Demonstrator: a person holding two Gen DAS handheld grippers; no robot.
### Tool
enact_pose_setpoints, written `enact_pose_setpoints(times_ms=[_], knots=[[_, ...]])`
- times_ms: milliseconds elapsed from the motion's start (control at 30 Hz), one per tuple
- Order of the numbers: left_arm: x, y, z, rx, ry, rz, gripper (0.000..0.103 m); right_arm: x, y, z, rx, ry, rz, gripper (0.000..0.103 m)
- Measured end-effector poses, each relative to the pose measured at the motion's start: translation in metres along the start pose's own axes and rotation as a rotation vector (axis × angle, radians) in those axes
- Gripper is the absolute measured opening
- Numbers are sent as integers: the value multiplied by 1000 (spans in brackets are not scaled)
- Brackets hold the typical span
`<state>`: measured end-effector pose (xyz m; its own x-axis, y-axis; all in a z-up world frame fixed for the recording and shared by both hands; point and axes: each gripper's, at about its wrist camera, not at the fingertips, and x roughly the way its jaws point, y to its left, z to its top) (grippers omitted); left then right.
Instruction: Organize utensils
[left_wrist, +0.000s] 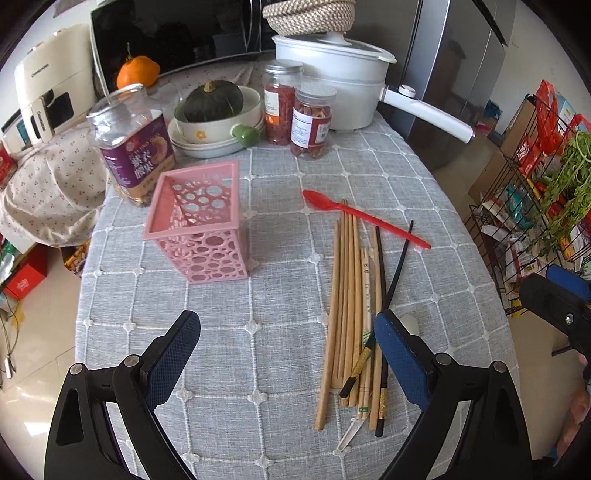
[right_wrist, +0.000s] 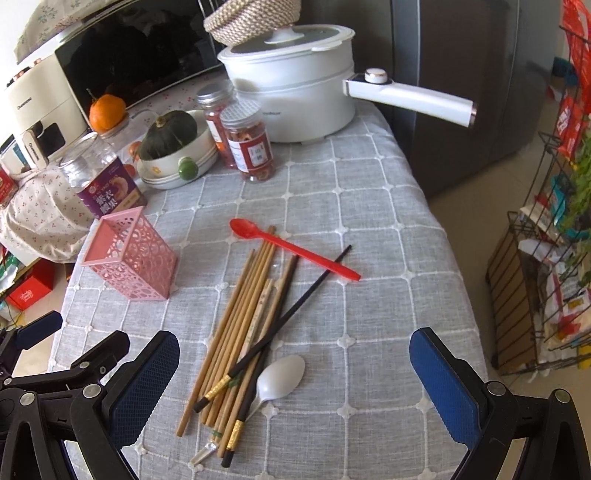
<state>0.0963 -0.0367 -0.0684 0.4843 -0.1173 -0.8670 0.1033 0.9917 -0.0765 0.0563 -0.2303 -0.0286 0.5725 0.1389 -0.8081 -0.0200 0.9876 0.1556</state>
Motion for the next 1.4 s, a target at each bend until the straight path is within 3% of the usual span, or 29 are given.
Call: enact_pose_setpoints(times_ms=[100,167,233,367,500,700,967,1133,1400], knots=[[31,-7,13,-27,87,-77,79,14,-18,5,47,41,7,102],[56,-11,22,-58,153,-124,57,24,-28,8,67,66,12,102],[82,-13,28,-97,209,-159,40,33,-37,9,81,93,13,100],[118,-15,38,-133,245,-163,25,45,-51,8,113,140,27,98],[134,-24,43,-109,251,-148,17,49,-54,9,92,147,17,97],[141,-27,51,-115,236,-135,16,56,-53,13,80,153,10,97],[139,-6,46,-214,240,-212,9,62,-50,12,87,170,7,97],[138,0,42,-237,230,-210,8,61,-48,11,77,170,3,97],[137,-15,47,-116,253,-120,7,71,-48,11,79,196,-1,97]])
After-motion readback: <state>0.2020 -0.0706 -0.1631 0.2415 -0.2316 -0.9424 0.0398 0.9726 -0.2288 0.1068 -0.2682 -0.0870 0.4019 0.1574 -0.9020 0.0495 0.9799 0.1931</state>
